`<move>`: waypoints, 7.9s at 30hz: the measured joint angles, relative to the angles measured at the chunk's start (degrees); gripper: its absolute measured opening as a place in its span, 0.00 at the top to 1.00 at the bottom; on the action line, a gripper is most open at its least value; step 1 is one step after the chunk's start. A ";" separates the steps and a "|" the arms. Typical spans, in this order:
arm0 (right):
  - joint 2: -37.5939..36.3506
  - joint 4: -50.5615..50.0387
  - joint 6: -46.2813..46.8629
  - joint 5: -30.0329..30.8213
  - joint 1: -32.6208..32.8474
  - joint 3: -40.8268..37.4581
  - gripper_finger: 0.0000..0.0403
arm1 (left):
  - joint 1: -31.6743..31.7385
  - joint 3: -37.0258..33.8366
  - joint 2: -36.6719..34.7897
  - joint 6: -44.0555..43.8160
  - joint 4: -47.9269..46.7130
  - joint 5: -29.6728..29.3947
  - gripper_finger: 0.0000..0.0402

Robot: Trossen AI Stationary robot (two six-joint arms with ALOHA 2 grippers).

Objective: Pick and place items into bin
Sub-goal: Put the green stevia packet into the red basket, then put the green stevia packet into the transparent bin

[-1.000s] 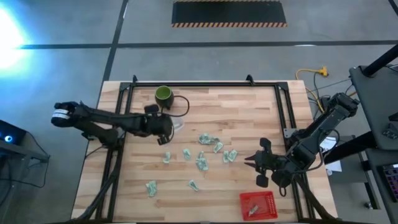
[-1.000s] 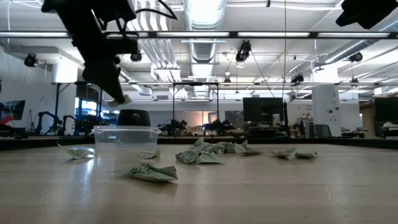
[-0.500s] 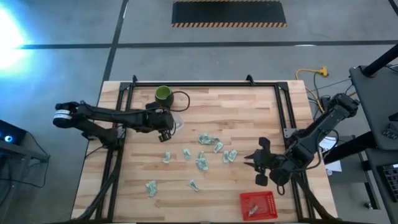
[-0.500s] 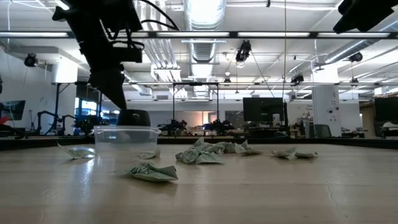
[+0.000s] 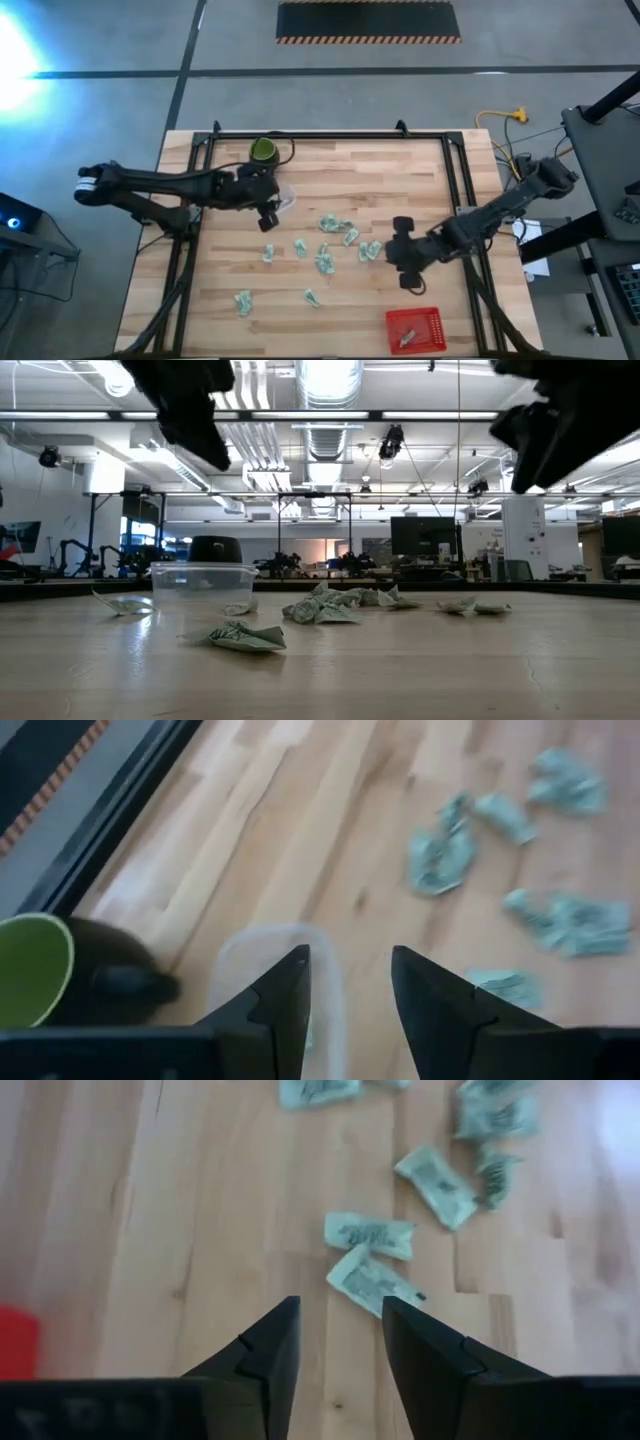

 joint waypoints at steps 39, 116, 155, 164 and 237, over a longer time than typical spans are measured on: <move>19.79 6.00 -25.49 -15.97 -16.61 0.04 0.41 | -12.39 -0.18 -5.00 -10.62 5.85 -0.25 0.69; 6.50 14.09 22.61 -29.82 16.45 -0.04 0.97 | -12.24 -1.97 -4.90 -6.06 14.27 -4.77 0.69; 2.51 9.03 12.03 -17.68 3.72 -0.04 0.77 | -15.01 -5.46 1.60 -25.25 -7.91 13.93 0.69; -3.34 8.71 6.65 -12.27 0.73 -0.04 0.80 | -14.84 -8.50 10.90 -48.58 -7.89 15.03 0.69; -11.69 9.65 1.30 6.82 0.07 -0.04 0.74 | -14.79 -8.61 23.88 -49.15 4.92 17.35 0.97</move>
